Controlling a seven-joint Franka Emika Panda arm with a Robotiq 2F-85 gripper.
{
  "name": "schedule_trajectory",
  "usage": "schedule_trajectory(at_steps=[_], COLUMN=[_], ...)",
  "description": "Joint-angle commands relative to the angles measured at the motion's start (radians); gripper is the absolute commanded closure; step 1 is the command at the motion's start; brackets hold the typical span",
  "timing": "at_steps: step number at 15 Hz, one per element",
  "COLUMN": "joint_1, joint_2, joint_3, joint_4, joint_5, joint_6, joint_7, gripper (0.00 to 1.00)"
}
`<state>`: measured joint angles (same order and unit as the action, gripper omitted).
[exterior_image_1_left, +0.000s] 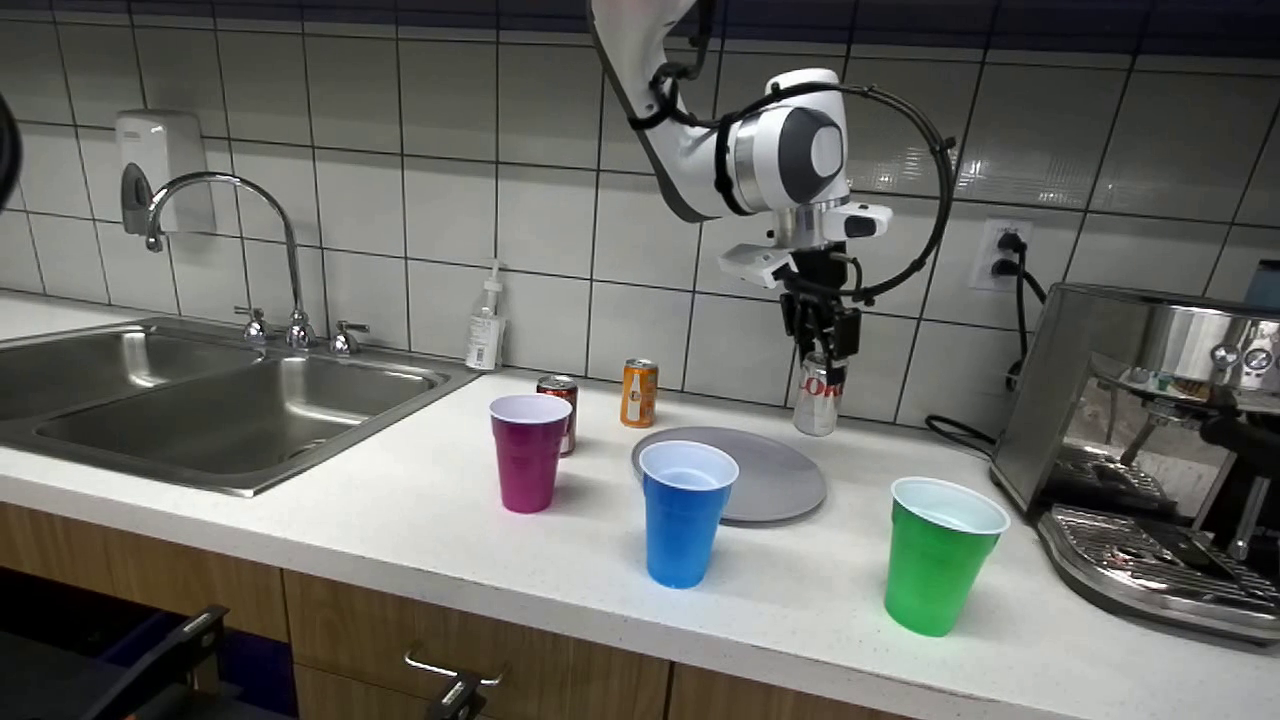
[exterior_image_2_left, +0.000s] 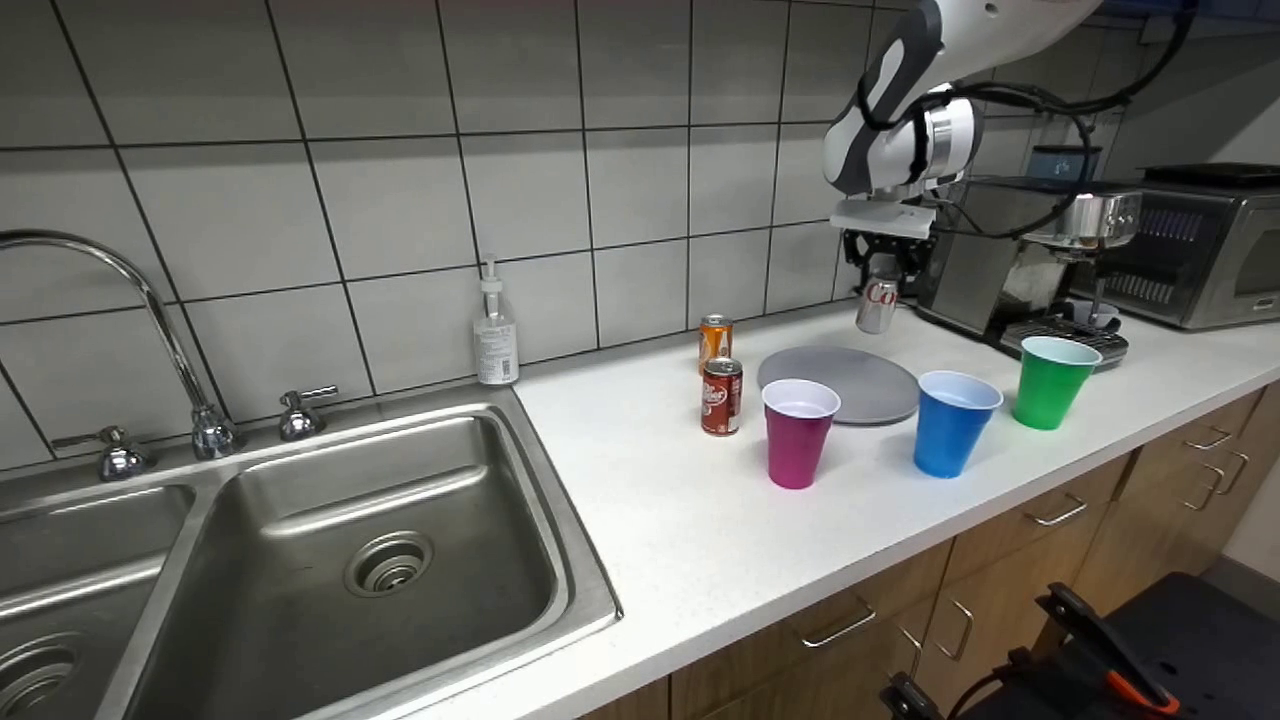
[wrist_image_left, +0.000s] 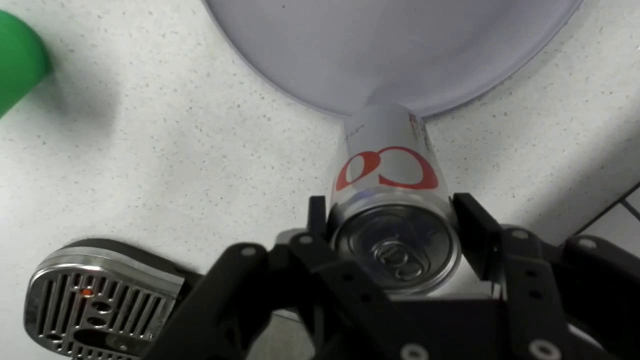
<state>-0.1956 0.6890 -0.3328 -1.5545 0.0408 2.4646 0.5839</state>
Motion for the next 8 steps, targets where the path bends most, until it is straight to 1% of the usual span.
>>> schedule_trajectory(at_steps=[1, 8], joint_1=[-0.059, -0.123], joint_2=[0.055, 0.179], joint_3=[0.025, 0.041], joint_4=[0.127, 0.324], joint_5=[0.034, 0.067], joint_6=[-0.058, -0.136], joint_7=[-0.053, -0.080], gripper=[0.61, 0.61])
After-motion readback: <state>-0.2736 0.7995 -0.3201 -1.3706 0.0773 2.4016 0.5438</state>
